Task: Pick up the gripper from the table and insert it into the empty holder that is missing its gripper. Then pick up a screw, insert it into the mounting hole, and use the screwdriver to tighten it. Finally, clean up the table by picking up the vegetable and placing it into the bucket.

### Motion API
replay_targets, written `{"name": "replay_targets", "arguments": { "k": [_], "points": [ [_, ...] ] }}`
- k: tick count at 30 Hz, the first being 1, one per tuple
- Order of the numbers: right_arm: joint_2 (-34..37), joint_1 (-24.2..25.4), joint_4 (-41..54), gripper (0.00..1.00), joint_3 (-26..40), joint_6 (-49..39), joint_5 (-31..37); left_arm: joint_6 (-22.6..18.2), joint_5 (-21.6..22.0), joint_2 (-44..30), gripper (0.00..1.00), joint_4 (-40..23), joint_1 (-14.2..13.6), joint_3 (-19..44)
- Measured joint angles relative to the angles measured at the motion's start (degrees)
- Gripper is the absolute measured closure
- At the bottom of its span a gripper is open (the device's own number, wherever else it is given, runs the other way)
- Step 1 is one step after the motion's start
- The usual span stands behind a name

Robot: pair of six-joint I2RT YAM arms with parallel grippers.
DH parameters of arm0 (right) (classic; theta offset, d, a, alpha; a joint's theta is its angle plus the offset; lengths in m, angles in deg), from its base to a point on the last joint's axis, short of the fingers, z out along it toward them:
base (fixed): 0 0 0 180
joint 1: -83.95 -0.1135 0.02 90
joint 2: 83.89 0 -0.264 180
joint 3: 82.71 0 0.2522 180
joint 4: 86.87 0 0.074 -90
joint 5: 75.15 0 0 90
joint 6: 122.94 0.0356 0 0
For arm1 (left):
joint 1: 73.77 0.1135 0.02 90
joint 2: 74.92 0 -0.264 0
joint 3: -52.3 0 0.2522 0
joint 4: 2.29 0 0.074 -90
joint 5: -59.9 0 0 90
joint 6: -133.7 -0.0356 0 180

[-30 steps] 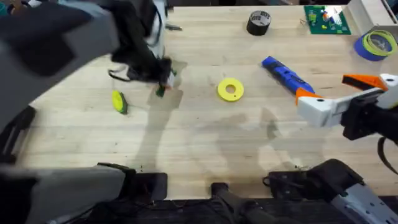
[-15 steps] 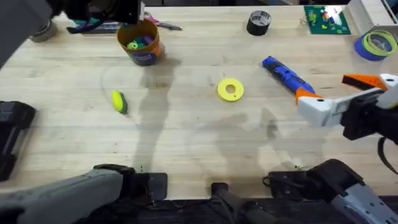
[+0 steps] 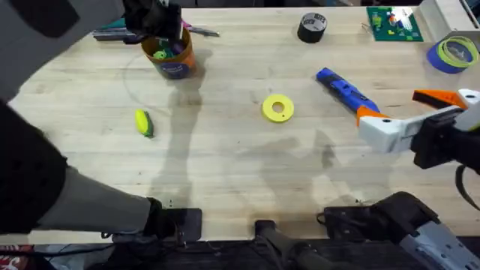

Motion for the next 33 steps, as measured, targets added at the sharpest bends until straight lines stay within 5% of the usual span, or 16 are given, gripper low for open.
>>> {"name": "replay_targets", "arguments": {
  "k": [5, 11, 12, 23, 33],
  "points": [
    [0.0, 0.0, 0.0, 0.007, 0.0, 0.0, 0.0, -0.3, 0.0, -0.6, 0.964, 0.0, 0.0, 0.0],
    [0.0, 0.0, 0.0, 0.006, 0.0, 0.0, 0.0, -0.4, -0.2, -0.6, 0.074, -0.8, 0.0, 0.0],
    [0.0, 0.0, 0.0, 0.006, 0.0, 0.0, 0.0, -0.3, -0.2, -0.6, 0.033, -1.2, 0.0, 0.0],
    [0.0, 0.0, 0.0, 0.006, 0.0, 0.0, 0.0, -0.3, -0.2, 3.4, 0.016, -6.8, 0.0, 0.0],
    [0.0, 0.0, 0.0, 0.006, 0.0, 0.0, 0.0, 5.3, 1.2, 22.5, 0.015, -22.5, 0.0, 0.0]
  ]
}}
